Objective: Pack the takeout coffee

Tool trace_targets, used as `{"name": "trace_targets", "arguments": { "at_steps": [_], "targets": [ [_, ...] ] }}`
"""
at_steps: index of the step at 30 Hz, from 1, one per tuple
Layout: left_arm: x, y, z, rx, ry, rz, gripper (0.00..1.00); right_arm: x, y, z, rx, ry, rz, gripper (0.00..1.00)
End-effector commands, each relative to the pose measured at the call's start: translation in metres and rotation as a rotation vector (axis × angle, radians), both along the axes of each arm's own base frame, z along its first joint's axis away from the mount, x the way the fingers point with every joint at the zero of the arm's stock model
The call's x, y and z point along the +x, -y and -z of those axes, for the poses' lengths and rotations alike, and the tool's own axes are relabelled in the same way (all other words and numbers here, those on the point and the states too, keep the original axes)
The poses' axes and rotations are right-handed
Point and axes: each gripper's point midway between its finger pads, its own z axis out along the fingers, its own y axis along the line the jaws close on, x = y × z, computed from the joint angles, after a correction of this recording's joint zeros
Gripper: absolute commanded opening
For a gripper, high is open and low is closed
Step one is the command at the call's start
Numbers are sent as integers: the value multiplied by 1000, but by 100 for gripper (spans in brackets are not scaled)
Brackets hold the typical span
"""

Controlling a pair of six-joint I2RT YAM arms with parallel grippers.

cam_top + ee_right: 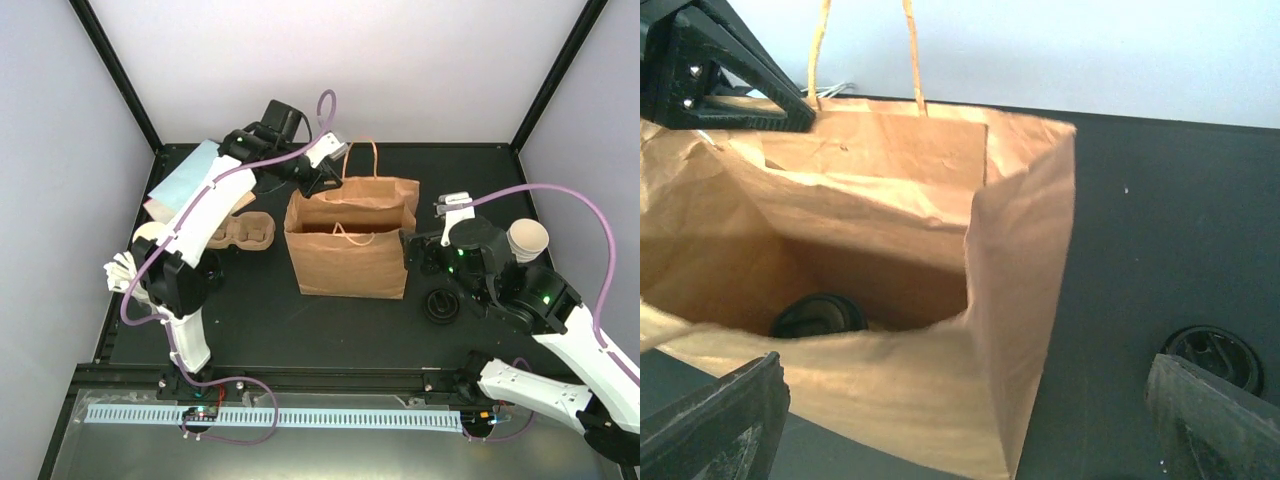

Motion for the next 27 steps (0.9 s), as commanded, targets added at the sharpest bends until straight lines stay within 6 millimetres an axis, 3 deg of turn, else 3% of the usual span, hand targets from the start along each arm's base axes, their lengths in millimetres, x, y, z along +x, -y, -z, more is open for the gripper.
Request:
{"name": "trace_targets", "arguments": {
  "at_steps": [1,8,16,22,27],
  "targets": [
    [35,-26,-42,-51,101,-182,2,8,12,-10,30,50,96,100],
    [79,-43,-60,-149,140,-329,2,9,21,-11,3,59,135,100],
    [113,-66,-62,-196,128,-444,2,9,23,-6,-5,50,145,100],
    [116,-73,-57,-194,114,-458,3,12,15,4,-38,7,133,100],
    [113,-77,-53,-175,122,-465,6,12,13,2,-19,14,126,100]
  ]
}}
